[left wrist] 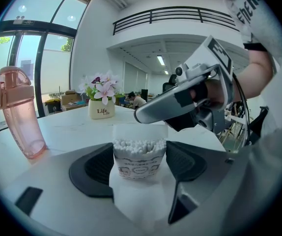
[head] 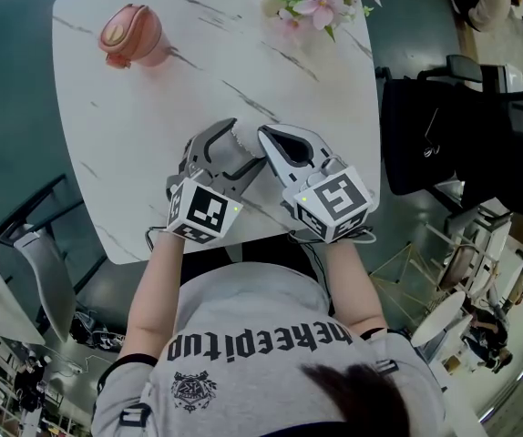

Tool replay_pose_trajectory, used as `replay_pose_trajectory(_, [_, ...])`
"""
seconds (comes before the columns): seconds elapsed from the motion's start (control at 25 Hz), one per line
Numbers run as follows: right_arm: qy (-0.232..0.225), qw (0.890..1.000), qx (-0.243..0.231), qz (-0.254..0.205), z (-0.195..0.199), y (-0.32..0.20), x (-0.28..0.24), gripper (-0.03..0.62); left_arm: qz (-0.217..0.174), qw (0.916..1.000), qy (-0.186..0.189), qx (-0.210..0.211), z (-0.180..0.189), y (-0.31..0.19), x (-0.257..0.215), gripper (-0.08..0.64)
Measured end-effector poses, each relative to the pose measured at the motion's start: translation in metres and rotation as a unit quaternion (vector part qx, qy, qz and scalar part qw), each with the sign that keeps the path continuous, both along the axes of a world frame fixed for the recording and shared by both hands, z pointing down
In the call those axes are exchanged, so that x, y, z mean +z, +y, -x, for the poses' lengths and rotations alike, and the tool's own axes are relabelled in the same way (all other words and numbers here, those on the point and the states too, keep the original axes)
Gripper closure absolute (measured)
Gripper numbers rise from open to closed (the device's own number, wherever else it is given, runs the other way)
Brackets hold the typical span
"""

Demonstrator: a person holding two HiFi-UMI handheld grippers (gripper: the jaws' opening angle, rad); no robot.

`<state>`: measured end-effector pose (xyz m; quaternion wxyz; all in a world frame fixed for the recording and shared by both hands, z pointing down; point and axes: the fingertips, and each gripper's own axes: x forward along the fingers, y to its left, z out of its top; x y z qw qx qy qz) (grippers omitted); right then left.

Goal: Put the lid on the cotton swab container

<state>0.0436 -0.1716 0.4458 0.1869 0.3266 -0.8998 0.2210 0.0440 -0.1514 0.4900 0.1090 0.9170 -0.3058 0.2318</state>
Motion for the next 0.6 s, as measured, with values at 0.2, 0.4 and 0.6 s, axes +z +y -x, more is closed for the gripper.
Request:
replay_pose_trajectory(0.2, [0.009, 1.000, 0.002, 0.002, -0.001, 0.000, 0.004, 0.581, 0.001, 1.0000, -0.004, 0.002, 0.003, 0.002, 0.000, 0.219])
replay_pose_trajectory(0.4, [0.015, 1.000, 0.000, 0.003, -0.001, 0.000, 0.006, 0.581, 0.001, 1.0000, -0.002, 0.004, 0.007, 0.006, 0.000, 0.219])
replay_pose_trajectory(0.6, [0.011, 1.000, -0.018, 0.000, 0.009, 0.005, 0.002, 0.581, -0.001, 1.0000, 0.002, 0.002, 0.007, 0.005, 0.001, 0.219])
